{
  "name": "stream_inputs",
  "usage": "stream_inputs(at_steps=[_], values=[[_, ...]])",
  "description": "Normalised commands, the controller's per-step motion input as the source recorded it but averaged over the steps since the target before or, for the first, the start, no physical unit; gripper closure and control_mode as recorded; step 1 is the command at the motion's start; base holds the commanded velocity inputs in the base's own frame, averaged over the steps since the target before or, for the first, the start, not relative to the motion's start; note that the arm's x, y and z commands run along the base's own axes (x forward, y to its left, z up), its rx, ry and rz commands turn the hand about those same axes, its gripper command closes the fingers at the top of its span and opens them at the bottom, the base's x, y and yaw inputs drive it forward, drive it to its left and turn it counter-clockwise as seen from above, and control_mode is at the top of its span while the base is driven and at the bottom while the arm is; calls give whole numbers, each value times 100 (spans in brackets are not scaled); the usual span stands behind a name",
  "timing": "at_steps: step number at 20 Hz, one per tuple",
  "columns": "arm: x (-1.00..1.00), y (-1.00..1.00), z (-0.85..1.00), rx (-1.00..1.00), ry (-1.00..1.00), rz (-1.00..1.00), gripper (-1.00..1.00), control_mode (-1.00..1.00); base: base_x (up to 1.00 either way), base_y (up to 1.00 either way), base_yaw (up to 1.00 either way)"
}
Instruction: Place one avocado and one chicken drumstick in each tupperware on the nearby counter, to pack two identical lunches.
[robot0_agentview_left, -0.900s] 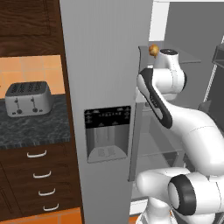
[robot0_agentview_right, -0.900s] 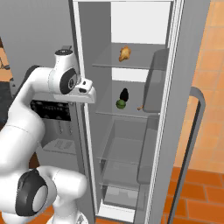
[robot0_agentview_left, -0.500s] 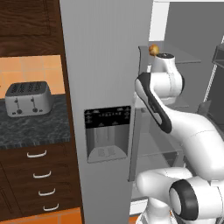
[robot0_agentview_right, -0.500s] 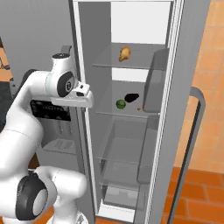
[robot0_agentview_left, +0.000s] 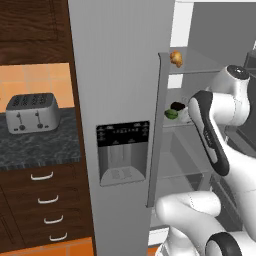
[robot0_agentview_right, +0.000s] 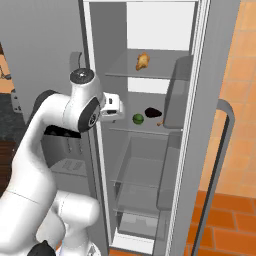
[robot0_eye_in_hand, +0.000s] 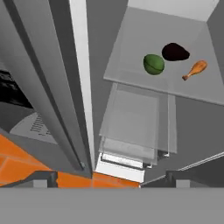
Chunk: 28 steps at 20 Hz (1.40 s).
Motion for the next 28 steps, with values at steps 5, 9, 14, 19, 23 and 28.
stream_inputs(at_steps=[5,9,14,19,23,28], values=[[93,-30,0,0,-10,32,-100,-100,0,0,0],[68,-44,0,-1,7,14,-100,-100,0,0,0],[79,-15,-12,-1,16,2,-100,-100,0,0,0],[31,0,-26,0,3,-3,-100,-100,0,0,0],[33,43,-40,0,-1,-8,-100,-100,0,0,0],[35,15,-35,-1,0,-6,-100,-100,0,0,0]])
